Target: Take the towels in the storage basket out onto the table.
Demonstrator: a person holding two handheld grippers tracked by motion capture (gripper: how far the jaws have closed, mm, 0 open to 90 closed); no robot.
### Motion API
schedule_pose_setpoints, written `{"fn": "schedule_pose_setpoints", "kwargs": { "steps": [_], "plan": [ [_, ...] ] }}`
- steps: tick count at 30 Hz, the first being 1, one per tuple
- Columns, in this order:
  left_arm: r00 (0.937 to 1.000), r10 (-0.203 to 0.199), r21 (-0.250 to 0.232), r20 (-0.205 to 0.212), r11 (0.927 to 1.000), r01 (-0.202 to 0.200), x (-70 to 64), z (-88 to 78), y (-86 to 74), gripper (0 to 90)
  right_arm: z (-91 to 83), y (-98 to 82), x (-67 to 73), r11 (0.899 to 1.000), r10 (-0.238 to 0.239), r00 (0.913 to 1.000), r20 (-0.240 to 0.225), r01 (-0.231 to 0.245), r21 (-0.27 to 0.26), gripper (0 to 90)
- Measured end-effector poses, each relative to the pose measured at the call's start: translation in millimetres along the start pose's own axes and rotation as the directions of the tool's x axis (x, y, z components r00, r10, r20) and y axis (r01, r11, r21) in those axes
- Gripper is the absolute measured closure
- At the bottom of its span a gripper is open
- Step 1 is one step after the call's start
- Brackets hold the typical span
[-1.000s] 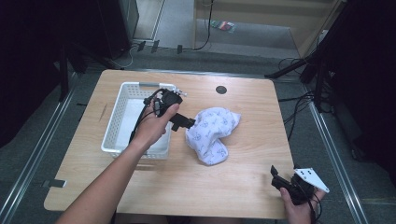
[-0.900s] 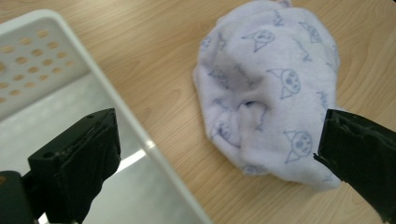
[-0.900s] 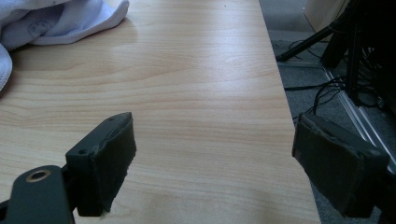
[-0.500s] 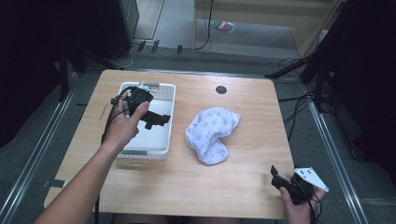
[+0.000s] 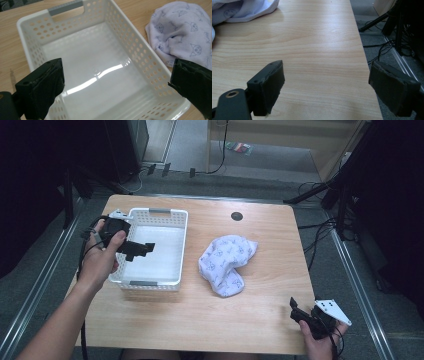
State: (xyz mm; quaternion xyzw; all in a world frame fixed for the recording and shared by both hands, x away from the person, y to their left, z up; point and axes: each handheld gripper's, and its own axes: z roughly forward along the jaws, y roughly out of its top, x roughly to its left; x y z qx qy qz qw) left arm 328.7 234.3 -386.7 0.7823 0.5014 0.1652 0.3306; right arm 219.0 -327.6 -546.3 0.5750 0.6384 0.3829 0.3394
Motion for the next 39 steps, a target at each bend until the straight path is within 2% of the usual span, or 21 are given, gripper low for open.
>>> {"fn": "schedule_pose_setpoints", "kwargs": {
  "steps": [8, 9, 10, 13, 14, 18, 26, 32, 33, 36, 37, 39],
  "plan": [
    [0.9988, -0.038, -0.029, -0.029, 0.9989, 0.037, 22.2, -18.8, -28.1, 0.1, 0.0, 0.0, 0.0, 1.000, 0.000, 1.0000, 0.000, 0.000, 0.000, 13.3],
    [0.9988, -0.038, -0.029, -0.029, 0.9989, 0.037, 22.2, -18.8, -28.1, 0.1, 0.0, 0.0, 0.1, 1.000, 0.000, 1.0000, 0.000, 0.000, 0.000, 13.3],
    [0.9983, -0.045, -0.032, -0.038, 0.9986, 0.044, 24.9, -20.7, -38.0, 0.1, -0.1, 0.0, 0.2, 1.000, -0.001, 1.0000, 0.001, 0.001, -0.001, 13.3],
    [0.9978, -0.052, -0.038, -0.041, 0.9980, 0.051, 26.1, -23.0, -45.0, 0.1, -0.1, -0.1, 0.3, 1.000, -0.004, 1.0000, -0.001, 0.004, -0.002, 13.3],
    [0.9972, -0.065, -0.054, -0.038, 0.9966, 0.063, 29.2, -26.8, -53.7, 0.1, 0.0, 0.0, 0.3, 1.000, -0.003, 1.0000, 0.000, 0.003, -0.001, 13.3],
    [0.9954, -0.084, -0.070, -0.046, 0.9942, 0.081, 35.5, -34.0, -68.1, 0.1, 0.0, -0.1, 0.1, 1.000, -0.004, 1.0000, -0.001, 0.004, 0.002, 13.4],
    [0.9902, -0.113, -0.096, -0.081, 0.9898, 0.106, 46.6, -43.7, -99.7, 0.1, -0.2, -0.2, 0.4, 1.000, -0.006, 1.0000, 0.000, 0.006, 0.001, 13.3],
    [0.9850, -0.150, -0.133, -0.085, 0.9816, 0.138, 53.6, -47.9, -118.2, 0.1, -0.1, -0.1, 0.4, 1.000, -0.005, 1.0000, 0.001, 0.005, 0.002, 13.3],
    [0.9832, -0.162, -0.142, -0.085, 0.9787, 0.149, 57.2, -49.1, -125.8, 0.1, -0.1, -0.1, 0.5, 1.000, -0.005, 1.0000, 0.002, 0.005, 0.002, 13.4],
    [0.9813, -0.168, -0.148, -0.093, 0.9770, 0.154, 60.5, -50.1, -133.6, 0.1, -0.1, -0.1, 0.3, 1.000, -0.005, 1.0000, 0.000, 0.005, 0.003, 13.3],
    [0.9789, -0.180, -0.164, -0.096, 0.9729, 0.163, 64.3, -52.0, -143.1, 0.1, -0.1, -0.2, 0.2, 1.000, -0.006, 1.0000, -0.001, 0.006, 0.004, 13.3],
    [0.9768, -0.193, -0.183, -0.093, 0.9677, 0.173, 67.8, -54.2, -151.7, 0.1, -0.2, -0.2, 0.3, 1.000, -0.006, 1.0000, -0.001, 0.006, 0.005, 13.3]
  ]
}}
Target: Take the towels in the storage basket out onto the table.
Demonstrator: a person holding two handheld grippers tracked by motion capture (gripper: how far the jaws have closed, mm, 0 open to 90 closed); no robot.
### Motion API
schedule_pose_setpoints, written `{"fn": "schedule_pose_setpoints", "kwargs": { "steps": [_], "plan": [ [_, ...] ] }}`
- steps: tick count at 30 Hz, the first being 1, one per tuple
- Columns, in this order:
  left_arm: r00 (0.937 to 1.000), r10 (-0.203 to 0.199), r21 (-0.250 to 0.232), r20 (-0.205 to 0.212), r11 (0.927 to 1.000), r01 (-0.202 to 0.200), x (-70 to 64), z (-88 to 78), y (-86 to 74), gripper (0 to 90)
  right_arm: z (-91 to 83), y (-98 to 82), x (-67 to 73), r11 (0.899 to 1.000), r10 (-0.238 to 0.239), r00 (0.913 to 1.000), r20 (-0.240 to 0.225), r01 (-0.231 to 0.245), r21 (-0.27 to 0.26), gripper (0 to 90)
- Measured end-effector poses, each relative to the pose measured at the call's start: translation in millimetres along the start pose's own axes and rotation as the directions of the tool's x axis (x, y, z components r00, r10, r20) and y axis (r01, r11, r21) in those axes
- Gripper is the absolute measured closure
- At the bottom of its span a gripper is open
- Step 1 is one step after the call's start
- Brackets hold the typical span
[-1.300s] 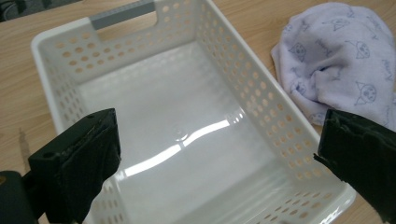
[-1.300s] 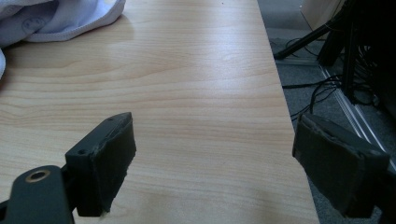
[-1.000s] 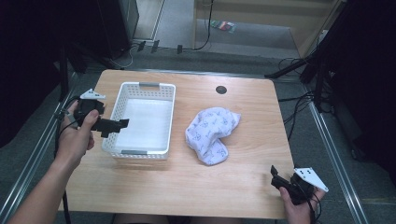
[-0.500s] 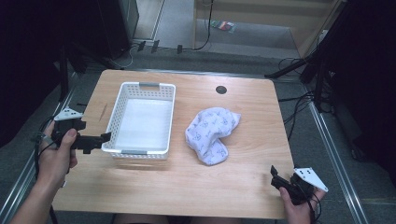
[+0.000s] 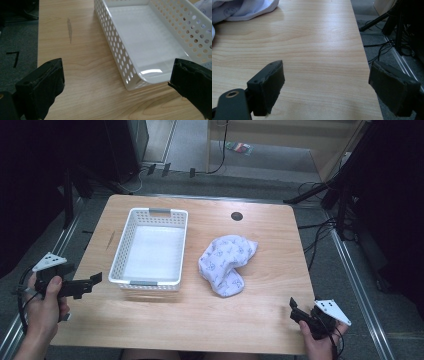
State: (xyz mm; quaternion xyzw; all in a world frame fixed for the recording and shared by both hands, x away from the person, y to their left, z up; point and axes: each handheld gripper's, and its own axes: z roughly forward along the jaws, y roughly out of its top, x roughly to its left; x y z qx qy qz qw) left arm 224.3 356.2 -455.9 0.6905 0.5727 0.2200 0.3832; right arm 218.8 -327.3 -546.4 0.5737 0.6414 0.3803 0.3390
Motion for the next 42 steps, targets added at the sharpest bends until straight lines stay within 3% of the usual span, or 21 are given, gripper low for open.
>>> {"fn": "schedule_pose_setpoints", "kwargs": {
  "steps": [15, 18, 21, 24, 26, 32, 33, 34, 42],
  "plan": [
    [0.9973, -0.070, -0.058, -0.020, 0.9959, 0.069, 28.0, 0.8, -52.6, 0.1, 0.1, 0.1, -0.1, 1.000, 0.002, 1.0000, 0.002, -0.002, 0.002, 13.3],
    [0.9969, -0.075, -0.077, -0.021, 0.9943, 0.073, 30.7, 4.9, -64.6, 0.1, 0.3, 0.1, 0.0, 1.000, 0.001, 1.0000, 0.003, -0.001, 0.004, 13.3],
    [0.9942, -0.107, -0.102, -0.003, 0.9891, 0.107, 31.3, 8.0, -72.9, 0.1, 0.4, 0.1, -0.2, 1.000, 0.001, 1.0000, 0.003, -0.001, 0.004, 13.3],
    [0.9960, -0.089, -0.115, -0.005, 0.9894, 0.088, 28.6, 13.7, -80.3, 0.1, 0.4, 0.2, 0.2, 1.000, 0.000, 1.0000, 0.006, 0.000, 0.006, 13.3],
    [0.9977, -0.066, -0.112, -0.018, 0.9917, 0.063, 25.9, 19.3, -84.0, 0.1, 0.5, 0.1, 0.4, 1.000, -0.002, 1.0000, 0.007, 0.002, 0.006, 13.3],
    [0.9981, -0.044, -0.105, -0.044, 0.9937, 0.039, 20.5, 32.7, -90.6, 0.1, -0.3, -0.3, 0.7, 1.000, -0.002, 1.0000, -0.001, 0.002, 0.001, 13.2],
    [0.9971, -0.029, -0.115, -0.070, 0.9932, 0.020, 17.3, 33.0, -91.1, 0.1, -0.7, -0.3, 1.2, 1.000, -0.007, 1.0000, -0.004, 0.007, 0.000, 13.2],
    [0.9972, -0.026, -0.124, -0.070, 0.9921, 0.017, 16.6, 32.5, -91.8, 0.1, -0.7, -0.4, 1.4, 1.000, -0.009, 1.0000, -0.003, 0.009, -0.002, 13.2],
    [0.9946, -0.090, -0.121, -0.050, 0.9891, 0.084, 22.0, 35.4, -93.2, 0.1, -1.3, -0.5, -0.2, 1.000, 0.003, 0.9999, -0.014, -0.003, -0.006, 13.2]
  ]
}}
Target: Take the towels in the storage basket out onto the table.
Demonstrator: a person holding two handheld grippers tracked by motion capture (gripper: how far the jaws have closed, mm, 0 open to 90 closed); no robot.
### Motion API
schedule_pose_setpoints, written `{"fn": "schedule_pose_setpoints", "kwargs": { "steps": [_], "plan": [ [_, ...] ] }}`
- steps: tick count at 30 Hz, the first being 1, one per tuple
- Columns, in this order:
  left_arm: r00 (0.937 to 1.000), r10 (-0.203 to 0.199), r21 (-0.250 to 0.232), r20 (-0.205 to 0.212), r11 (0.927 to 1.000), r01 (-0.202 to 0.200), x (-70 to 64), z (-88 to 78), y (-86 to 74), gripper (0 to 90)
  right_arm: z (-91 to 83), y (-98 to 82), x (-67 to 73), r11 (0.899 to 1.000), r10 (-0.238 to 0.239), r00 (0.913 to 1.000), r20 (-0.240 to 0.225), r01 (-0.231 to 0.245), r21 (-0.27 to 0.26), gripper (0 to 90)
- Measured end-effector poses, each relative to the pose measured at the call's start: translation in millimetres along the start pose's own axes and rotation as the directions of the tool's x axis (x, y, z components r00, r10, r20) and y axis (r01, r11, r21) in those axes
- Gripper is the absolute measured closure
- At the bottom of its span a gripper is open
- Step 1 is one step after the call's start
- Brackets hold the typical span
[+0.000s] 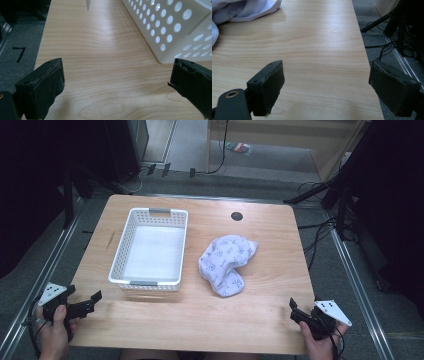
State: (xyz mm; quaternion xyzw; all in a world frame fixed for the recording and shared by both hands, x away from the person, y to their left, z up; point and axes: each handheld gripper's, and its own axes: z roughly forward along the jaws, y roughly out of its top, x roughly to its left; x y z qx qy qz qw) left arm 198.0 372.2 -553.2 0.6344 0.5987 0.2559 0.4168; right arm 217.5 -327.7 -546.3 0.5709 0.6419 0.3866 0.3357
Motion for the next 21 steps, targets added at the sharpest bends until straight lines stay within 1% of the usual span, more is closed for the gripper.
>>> {"fn": "schedule_pose_setpoints", "kwargs": {
  "steps": [3, 7, 11, 14, 17, 21],
  "plan": [
    [1.0000, -0.008, 0.003, -0.003, 1.0000, 0.008, 0.7, 0.2, 0.2, 0.1, -0.1, -0.2, -1.0, 1.000, 0.004, 1.0000, -0.002, -0.004, -0.001, 13.2],
    [0.9998, 0.012, 0.028, -0.015, 0.9995, -0.012, -1.3, 2.0, 1.0, 0.1, -0.4, -0.4, -1.9, 1.000, 0.006, 1.0000, -0.007, -0.006, -0.003, 13.1],
    [0.9994, 0.030, 0.042, -0.018, 0.9987, -0.030, -3.2, 3.6, 1.4, 0.1, -0.4, -0.3, -1.7, 1.000, 0.005, 1.0000, -0.004, -0.005, -0.001, 13.2],
    [0.9994, 0.032, 0.047, -0.015, 0.9984, -0.031, -3.4, 4.0, 1.6, 0.1, -0.3, -0.3, -2.1, 1.000, 0.007, 1.0000, -0.007, -0.007, 0.000, 13.2],
    [0.9997, 0.022, 0.050, -0.014, 0.9985, -0.021, -3.0, 4.6, 1.8, 0.1, -0.2, -0.3, -2.1, 1.000, 0.007, 0.9999, -0.008, -0.007, 0.000, 13.2],
    [0.9997, 0.020, 0.058, -0.011, 0.9981, -0.020, -2.4, 4.8, 2.1, 0.1, -0.4, -0.3, -2.2, 1.000, 0.010, 0.9999, -0.008, -0.010, 0.001, 13.2]
  ]
}}
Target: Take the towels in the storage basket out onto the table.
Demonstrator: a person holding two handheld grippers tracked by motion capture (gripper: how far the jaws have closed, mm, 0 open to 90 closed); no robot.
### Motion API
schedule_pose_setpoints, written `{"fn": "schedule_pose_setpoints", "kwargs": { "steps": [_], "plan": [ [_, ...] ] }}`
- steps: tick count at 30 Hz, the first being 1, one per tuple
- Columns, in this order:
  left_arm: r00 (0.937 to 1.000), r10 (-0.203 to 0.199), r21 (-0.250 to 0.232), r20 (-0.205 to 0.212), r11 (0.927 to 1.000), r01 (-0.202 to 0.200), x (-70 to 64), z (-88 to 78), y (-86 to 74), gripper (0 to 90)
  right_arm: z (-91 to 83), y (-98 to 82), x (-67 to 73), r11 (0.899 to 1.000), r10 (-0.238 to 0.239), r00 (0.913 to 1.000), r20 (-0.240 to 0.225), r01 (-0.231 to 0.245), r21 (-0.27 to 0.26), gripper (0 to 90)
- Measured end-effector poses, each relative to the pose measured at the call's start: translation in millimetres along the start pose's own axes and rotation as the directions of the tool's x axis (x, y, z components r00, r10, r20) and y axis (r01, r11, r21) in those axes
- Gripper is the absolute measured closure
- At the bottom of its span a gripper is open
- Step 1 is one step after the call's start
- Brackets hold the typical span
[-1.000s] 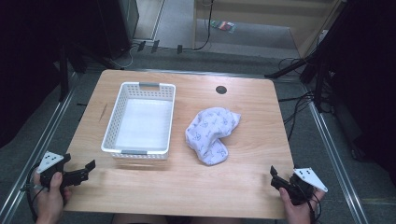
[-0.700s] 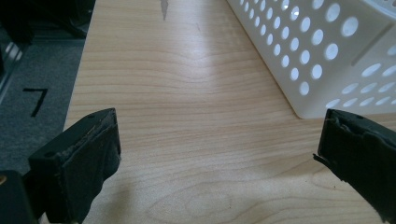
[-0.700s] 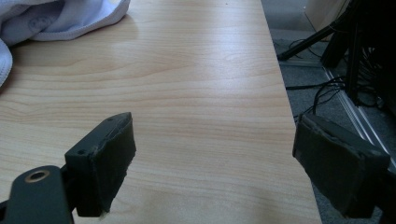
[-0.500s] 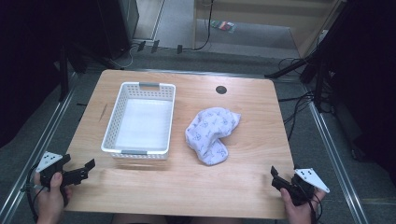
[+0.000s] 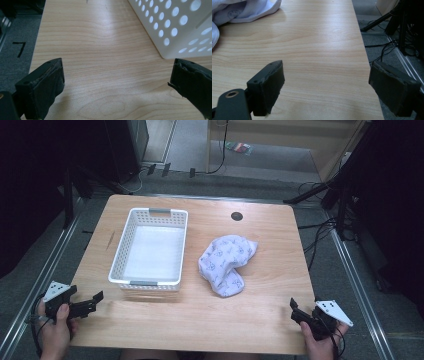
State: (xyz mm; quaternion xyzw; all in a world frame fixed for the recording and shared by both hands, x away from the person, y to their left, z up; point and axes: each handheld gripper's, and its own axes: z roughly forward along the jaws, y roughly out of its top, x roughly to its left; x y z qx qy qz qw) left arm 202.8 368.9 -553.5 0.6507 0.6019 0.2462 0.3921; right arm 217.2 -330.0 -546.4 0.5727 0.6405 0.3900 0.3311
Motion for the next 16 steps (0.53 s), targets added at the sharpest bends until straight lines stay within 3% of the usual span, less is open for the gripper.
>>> {"fn": "schedule_pose_setpoints", "kwargs": {
  "steps": [16],
  "plan": [
    [1.0000, 0.001, 0.007, 0.002, 1.0000, -0.001, 0.2, 1.2, 0.3, 0.1, 0.1, 0.0, -0.1, 1.000, -0.002, 1.0000, -0.001, 0.002, -0.001, 13.2]
  ]
}}
